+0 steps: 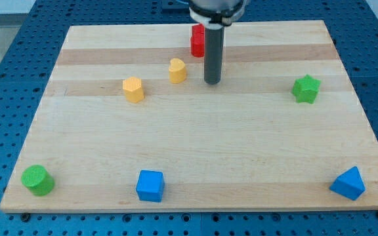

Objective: Push the yellow heart to the top of the yellow hexagon

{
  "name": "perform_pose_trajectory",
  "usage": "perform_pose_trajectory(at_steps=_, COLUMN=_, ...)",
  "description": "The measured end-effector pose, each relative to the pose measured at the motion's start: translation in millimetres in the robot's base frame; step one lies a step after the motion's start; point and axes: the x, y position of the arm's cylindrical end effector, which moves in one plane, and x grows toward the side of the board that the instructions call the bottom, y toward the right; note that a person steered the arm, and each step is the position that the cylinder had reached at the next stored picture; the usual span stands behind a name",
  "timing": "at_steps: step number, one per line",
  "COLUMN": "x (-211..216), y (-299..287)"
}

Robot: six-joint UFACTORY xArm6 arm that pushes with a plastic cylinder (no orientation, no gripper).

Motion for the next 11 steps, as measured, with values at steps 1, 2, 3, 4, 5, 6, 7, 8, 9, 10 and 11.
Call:
perform_pose_trajectory(at_steps=1, x=-18, y=-9)
perform_pose_trajectory(at_steps=2, x=-18, y=-48)
perform_pose_trajectory(at_steps=3, x=-18, y=-93)
perform_pose_trajectory(at_steps=4, x=-18, y=-104)
perform_pose_trajectory(at_steps=5, x=-18, y=-106)
perform_pose_trajectory(at_steps=6, x=-18, y=-85)
perform_pose_trajectory(at_steps=7, x=-10, y=-82)
perform_pose_trajectory(at_steps=8, x=0, y=-84)
perform_pose_trajectory(at_steps=9, x=1, y=-91)
perform_pose_trajectory(at_steps=10, x=1, y=-110)
perform_pose_trajectory(at_steps=11, x=2, y=-124)
